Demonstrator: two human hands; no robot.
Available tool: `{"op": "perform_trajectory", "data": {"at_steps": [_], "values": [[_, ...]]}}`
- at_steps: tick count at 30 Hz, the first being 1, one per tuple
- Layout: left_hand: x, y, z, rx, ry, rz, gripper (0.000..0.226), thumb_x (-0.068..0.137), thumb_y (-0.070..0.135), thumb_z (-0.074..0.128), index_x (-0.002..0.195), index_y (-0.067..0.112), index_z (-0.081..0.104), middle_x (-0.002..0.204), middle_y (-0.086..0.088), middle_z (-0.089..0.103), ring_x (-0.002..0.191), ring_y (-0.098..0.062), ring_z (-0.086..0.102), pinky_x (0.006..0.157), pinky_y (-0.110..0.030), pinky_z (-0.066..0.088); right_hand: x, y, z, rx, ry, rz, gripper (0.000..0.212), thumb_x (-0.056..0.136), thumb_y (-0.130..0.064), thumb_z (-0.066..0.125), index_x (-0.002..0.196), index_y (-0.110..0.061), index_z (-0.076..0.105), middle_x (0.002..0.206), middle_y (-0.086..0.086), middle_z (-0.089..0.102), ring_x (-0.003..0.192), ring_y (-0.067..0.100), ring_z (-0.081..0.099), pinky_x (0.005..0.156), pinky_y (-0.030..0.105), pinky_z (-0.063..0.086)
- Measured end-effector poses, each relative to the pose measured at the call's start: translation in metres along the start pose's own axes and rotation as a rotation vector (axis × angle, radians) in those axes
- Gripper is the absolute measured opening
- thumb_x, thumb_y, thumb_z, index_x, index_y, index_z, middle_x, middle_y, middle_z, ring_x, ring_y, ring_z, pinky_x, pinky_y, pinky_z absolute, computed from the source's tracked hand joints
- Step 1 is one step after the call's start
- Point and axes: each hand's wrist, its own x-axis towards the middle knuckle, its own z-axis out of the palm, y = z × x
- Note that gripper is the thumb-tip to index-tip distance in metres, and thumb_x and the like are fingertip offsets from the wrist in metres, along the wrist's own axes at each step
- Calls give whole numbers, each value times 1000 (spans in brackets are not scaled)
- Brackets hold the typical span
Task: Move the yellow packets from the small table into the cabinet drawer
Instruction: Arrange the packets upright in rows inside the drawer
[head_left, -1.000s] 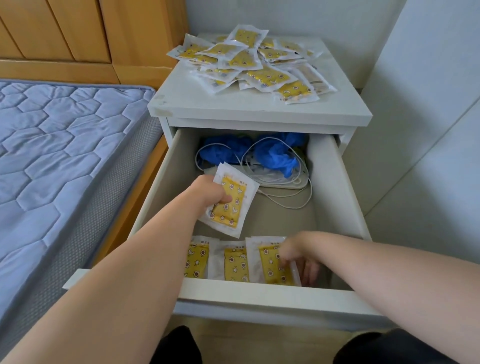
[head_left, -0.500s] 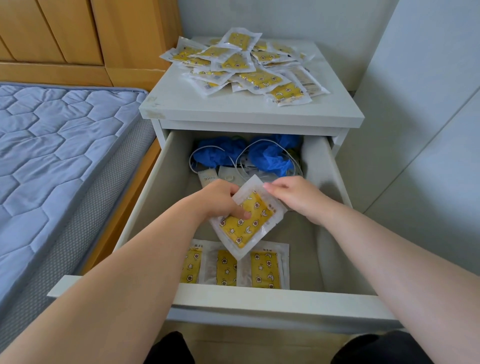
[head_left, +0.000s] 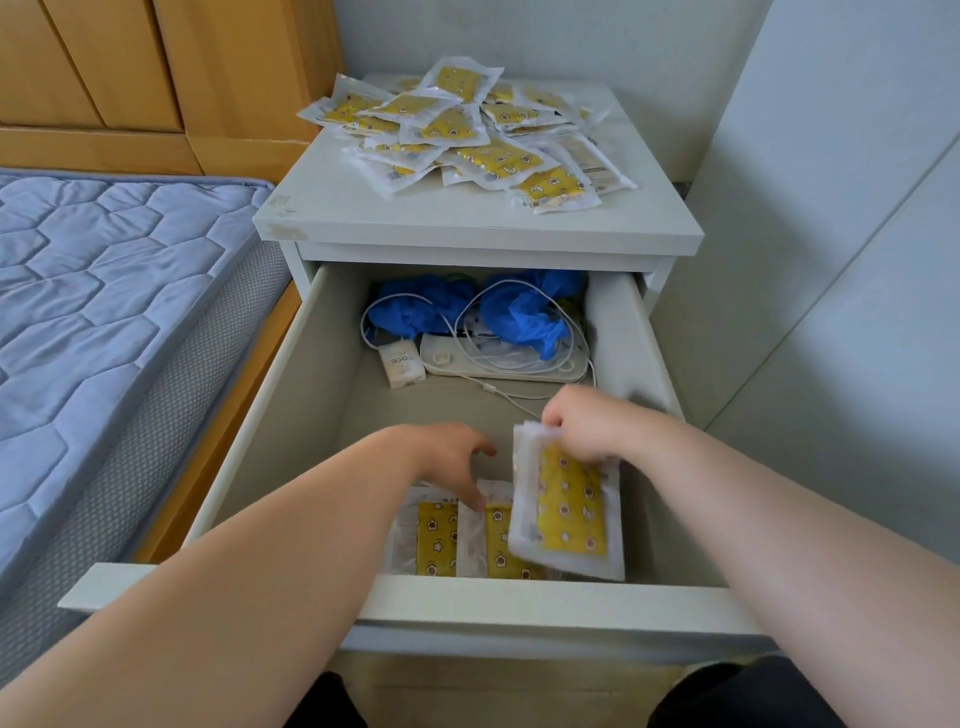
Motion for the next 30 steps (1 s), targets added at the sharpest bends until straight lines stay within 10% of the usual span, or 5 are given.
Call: {"op": "perform_trajectory", "data": {"at_steps": [4,15,25,30], "values": [[12,13,9,138,-6,56,80,78,31,77,145,20,35,143,-2,42,129,-22,43,105,-35,39,4,-10,21,-252,-208,18,24,88,-2,51,109,-1,62,95,15,59,76,24,52,53,26,40],[15,17,15,197,-32,75,64,79,32,76,135,19,48,134,-2,54,119,-24,52,99,-38,44,11,-7,36,-441,-484,-22,52,83,-40,69,121,-6,60,122,10,62,92,25,58,86,35,48],[2,27,-3,144,162,59,50,91,28,61,138,21,46,138,-3,50,123,-22,49,99,-34,40,-9,-2,16,-374,-49,-11,21,90,-12,54,110,-9,59,100,8,61,81,24,57,61,30,44],[-25,43,-24,231,335,33,43,92,26,57,134,21,50,136,-3,52,123,-23,49,99,-36,43,-38,-4,-8,-358,278,-108,23,89,-2,45,107,-8,59,105,9,57,100,27,55,74,35,45]]}}
